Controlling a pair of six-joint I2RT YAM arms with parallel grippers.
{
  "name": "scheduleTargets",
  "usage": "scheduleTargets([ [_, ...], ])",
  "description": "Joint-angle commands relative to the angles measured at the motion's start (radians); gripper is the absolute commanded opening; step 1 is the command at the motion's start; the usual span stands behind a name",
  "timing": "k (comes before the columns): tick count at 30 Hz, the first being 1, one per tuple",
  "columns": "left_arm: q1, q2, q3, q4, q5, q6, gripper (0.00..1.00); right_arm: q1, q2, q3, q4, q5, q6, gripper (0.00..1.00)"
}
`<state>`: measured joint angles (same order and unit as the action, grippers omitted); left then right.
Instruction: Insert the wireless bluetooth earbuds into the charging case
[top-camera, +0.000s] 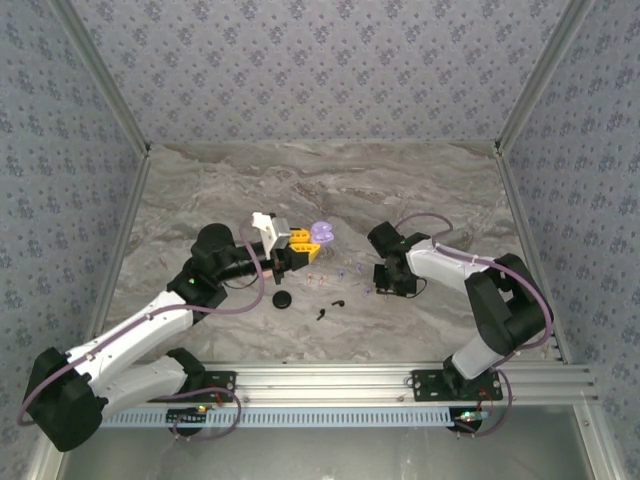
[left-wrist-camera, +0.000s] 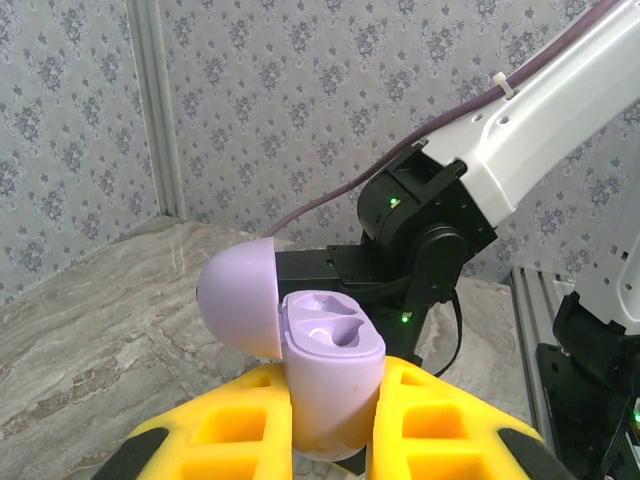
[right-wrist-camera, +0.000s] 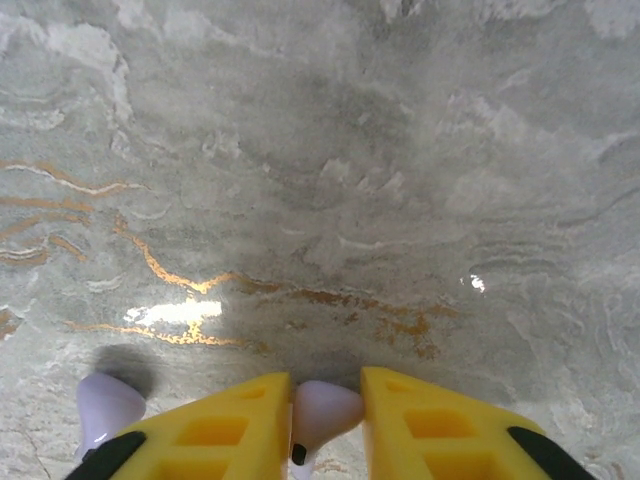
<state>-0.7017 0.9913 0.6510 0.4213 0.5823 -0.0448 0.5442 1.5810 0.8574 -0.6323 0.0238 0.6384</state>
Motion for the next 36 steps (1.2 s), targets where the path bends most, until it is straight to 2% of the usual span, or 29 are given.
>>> scheduleTargets([
  [1, -0.004, 0.006, 0.019, 0.017, -0.005, 0.000, 0.00, 0.013, -0.006, 0.021, -0.051, 0.020, -0.001, 0.24],
  [6, -0.005, 0.015, 0.017, 0.042, -0.006, -0.017, 0.00, 0.031, -0.108, 0.035, -0.051, 0.077, 0.000, 0.24],
  [13, -0.005, 0.045, 0.011, 0.132, -0.021, -0.070, 0.00, 0.062, -0.364, 0.085, -0.050, 0.101, -0.033, 0.23],
  [21, -0.007, 0.103, 0.024, 0.254, -0.035, -0.118, 0.00, 0.152, -0.676, 0.140, 0.128, 0.077, 0.010, 0.23],
  [25, -0.008, 0.133, 0.041, 0.288, -0.016, -0.134, 0.00, 0.217, -0.716, 0.187, 0.190, 0.072, 0.007, 0.23],
  [30, -0.023, 0.157, 0.067, 0.284, -0.009, -0.128, 0.00, 0.325, -0.686, 0.270, 0.236, 0.127, -0.047, 0.23],
  [36, -0.029, 0.169, 0.074, 0.277, -0.007, -0.121, 0.00, 0.373, -0.619, 0.356, 0.239, 0.190, -0.098, 0.22],
])
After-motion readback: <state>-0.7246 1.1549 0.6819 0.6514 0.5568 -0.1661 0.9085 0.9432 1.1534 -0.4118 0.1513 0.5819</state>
